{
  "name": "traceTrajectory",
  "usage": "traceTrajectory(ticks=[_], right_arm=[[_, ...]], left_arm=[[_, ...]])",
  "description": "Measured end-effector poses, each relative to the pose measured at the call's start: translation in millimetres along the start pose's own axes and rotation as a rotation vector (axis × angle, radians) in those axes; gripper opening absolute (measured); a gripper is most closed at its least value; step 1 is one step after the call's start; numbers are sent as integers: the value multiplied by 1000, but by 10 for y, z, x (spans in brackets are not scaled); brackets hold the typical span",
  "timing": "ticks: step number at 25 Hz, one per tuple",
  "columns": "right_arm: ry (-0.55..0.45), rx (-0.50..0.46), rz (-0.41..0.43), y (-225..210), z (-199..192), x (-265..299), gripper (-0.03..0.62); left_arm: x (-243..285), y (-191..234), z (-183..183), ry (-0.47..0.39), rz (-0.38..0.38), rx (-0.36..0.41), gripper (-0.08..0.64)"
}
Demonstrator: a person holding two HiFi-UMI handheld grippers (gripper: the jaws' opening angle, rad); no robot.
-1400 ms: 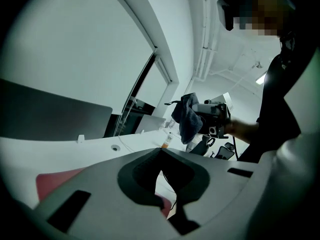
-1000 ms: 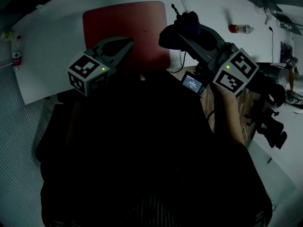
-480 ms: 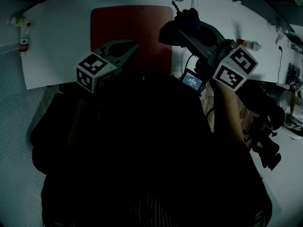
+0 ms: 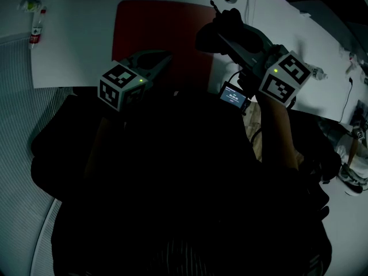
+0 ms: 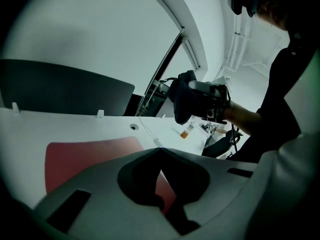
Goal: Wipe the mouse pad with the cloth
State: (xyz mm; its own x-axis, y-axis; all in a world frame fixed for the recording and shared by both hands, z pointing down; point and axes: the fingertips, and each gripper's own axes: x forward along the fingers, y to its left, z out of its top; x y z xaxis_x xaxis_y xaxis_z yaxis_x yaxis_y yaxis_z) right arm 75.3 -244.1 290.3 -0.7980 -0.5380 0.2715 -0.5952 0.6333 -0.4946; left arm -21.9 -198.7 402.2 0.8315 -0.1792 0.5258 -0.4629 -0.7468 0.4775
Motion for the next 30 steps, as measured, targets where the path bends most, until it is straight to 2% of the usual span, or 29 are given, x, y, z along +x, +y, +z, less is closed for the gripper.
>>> traceTrajectory(ticks=[11, 21, 30], right_arm=[[40, 37, 68, -174, -212, 168, 101], [65, 74, 52, -309, -414, 215, 101], [115, 108, 50, -532, -640, 319, 102]], left_arm=[[95, 81, -331, 100, 63, -33, 0], [275, 286, -550, 180, 75, -47, 0], [602, 556, -888, 307, 80, -67, 0]])
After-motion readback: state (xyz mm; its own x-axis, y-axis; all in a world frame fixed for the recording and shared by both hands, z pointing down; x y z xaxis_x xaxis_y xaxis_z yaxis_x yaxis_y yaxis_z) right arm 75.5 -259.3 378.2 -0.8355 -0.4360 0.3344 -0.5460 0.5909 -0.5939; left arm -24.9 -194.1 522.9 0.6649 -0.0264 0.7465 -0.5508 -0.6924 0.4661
